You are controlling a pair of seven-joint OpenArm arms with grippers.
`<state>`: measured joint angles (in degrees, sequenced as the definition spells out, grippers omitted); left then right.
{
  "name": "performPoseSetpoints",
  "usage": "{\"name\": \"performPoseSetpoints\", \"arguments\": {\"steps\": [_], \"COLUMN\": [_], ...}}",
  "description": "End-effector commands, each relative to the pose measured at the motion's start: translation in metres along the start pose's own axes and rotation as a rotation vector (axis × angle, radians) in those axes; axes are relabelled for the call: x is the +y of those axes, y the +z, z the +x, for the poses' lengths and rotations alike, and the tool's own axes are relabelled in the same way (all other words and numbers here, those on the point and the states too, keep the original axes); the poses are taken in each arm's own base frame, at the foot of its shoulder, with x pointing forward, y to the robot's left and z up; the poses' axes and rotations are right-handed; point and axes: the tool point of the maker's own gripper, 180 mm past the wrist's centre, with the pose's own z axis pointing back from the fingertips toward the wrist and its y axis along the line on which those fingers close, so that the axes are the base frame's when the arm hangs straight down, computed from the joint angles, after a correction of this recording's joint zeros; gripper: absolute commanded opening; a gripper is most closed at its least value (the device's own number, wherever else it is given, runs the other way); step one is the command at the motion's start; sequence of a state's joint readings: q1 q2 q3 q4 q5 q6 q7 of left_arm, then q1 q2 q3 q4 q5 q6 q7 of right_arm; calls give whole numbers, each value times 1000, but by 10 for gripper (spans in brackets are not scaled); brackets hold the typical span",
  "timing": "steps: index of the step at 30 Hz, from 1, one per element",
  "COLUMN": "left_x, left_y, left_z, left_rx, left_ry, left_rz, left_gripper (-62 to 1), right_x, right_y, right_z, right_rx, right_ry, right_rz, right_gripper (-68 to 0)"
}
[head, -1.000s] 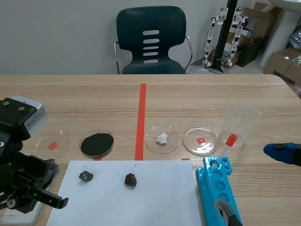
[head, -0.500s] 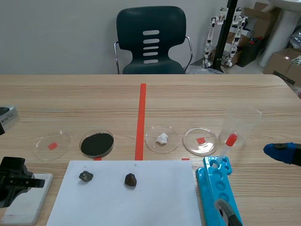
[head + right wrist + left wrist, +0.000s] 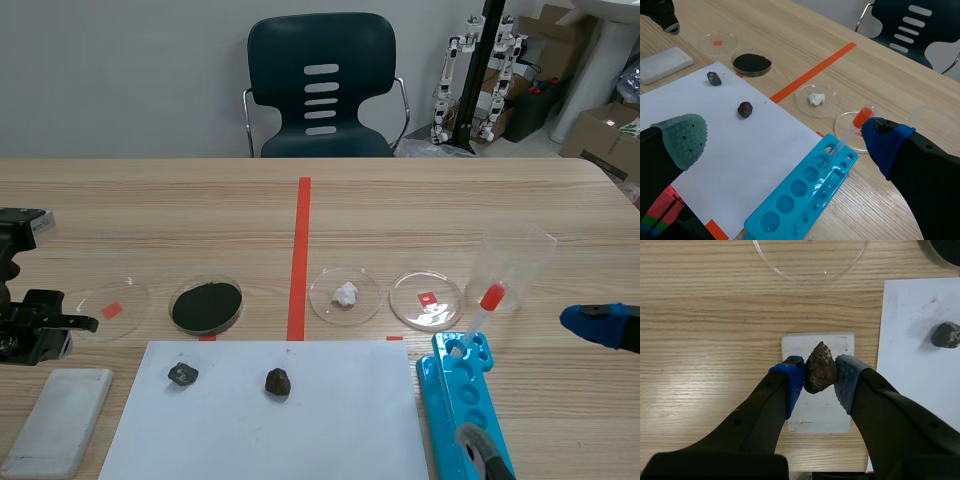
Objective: Rub the mineral on the streak plate
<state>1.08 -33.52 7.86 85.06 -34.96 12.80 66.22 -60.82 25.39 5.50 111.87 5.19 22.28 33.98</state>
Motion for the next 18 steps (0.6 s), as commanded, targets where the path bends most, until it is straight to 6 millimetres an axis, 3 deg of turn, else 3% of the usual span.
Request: {"name": "performPoseSetpoints", "arguments": {"steps": [1,18], "left_x": [-2,-6], "left_y": [2,-27], "left_z": [5,-19], "left_rx": [-3,89], "left_ry": [-13,-18], "left_rz": [-8,-24], "left_gripper": [-519,-519], "right_x": [-1,-1], "right_y": [-1,-1], "right_z": [8,8], "right_rx": [-30,-30], "right_ry": [-3,-3], "right_rz": [-3,-3], "right_gripper": [-22,-22]}}
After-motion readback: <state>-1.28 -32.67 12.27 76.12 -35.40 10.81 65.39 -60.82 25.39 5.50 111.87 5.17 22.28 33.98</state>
